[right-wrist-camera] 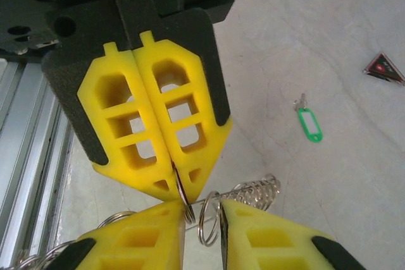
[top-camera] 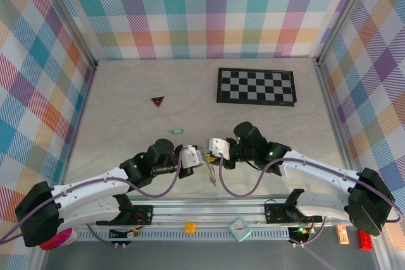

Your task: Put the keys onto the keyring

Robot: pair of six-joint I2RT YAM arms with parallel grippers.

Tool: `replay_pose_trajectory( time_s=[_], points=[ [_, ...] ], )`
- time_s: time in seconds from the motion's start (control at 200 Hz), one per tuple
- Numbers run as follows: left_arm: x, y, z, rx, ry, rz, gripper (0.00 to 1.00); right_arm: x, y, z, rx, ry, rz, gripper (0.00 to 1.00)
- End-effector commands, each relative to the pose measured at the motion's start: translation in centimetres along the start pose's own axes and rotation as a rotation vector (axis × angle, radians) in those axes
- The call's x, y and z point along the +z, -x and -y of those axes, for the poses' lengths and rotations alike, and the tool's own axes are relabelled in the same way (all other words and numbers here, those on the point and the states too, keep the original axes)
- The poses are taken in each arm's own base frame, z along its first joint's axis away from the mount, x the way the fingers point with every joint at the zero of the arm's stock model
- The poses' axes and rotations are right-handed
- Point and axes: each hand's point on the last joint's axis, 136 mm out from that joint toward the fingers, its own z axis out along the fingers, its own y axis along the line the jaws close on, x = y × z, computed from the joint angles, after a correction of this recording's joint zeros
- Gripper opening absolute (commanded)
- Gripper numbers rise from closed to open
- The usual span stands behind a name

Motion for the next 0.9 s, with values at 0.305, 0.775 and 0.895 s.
replay_pose_trajectory(
  time_s=[0.305, 0.775, 0.895],
  points=[
    [-0.1, 1.7, -0.6, 0.003, 0.001, 0.047, 0.00, 0.0, 0.7, -0.8, -0.033, 0.052, -0.003, 0.14],
    [0.0, 1.9, -0.4, 0.001, -0.015, 0.050, 0.00, 0.0, 0.6, -0.9, -0.046, 0.049, -0.015, 0.13],
    [0.0, 1.8, -0.3, 0.001, -0.016, 0.047, 0.00, 0.2, 0.7, -1.0, -0.047, 0.053, -0.011, 0.07]
  ],
)
